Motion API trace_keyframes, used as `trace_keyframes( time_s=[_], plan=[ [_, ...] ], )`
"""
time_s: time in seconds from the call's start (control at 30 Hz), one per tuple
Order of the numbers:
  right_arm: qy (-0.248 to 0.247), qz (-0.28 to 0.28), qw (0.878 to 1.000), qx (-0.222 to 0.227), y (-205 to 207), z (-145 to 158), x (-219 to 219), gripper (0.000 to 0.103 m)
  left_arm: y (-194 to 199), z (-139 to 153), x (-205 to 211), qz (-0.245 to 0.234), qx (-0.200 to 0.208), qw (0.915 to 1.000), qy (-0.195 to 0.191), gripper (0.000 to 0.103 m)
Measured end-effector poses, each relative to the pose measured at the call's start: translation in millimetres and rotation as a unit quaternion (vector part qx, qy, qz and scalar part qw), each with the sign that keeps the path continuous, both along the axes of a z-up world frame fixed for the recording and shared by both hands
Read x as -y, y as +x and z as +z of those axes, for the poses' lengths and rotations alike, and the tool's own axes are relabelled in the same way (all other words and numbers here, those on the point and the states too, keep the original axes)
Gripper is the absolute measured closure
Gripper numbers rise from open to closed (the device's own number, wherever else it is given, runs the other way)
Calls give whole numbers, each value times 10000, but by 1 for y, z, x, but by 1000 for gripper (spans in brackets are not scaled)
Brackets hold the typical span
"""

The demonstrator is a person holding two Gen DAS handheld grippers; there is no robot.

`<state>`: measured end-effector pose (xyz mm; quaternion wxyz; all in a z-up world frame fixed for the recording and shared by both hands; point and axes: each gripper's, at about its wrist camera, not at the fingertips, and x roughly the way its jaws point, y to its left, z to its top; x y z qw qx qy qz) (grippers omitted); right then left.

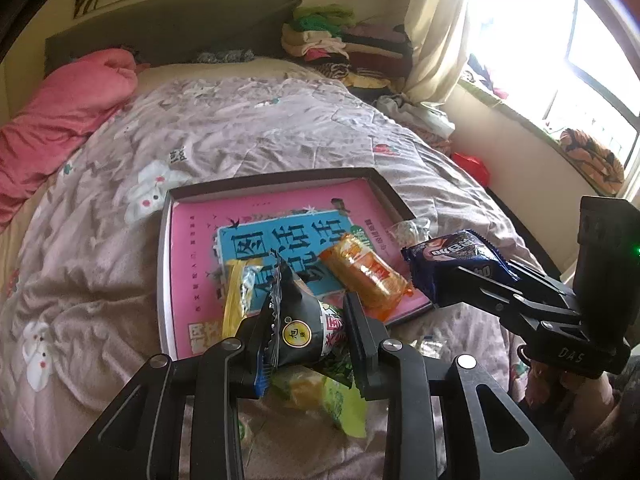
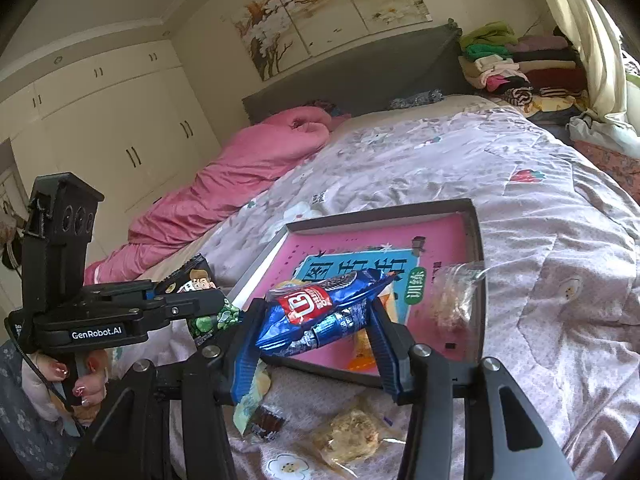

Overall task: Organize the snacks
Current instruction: 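Lift the blue cookie bag with the right tool while the left tool lifts the dark snack bag, then carry the blue cookie bag with the right tool while the left tool carries the dark bag over the tray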

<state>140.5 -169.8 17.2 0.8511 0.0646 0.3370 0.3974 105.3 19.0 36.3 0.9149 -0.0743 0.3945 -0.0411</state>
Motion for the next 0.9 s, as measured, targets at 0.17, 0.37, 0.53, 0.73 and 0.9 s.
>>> trace_keyframes(
  time_s=[0.17,0.37,0.53,0.73,0.9],
  plan=[
    [-9,-128,9999,74,4,4,8,53,6,4,5,-34,55,10000,7,71],
    [58,-328,9994,80,10,7,20,53,15,5,12,-97,79,9999,-13,71],
    [80,-477,9988,93,14,9,28,53,23,0,17,-138,50,9999,-29,71],
    [95,-586,9982,60,17,10,34,53,29,-5,21,-153,-12,9998,-98,71],
    [58,-635,9980,-32,19,6,34,53,34,-12,25,-188,-89,9997,-161,71]
  ],
)
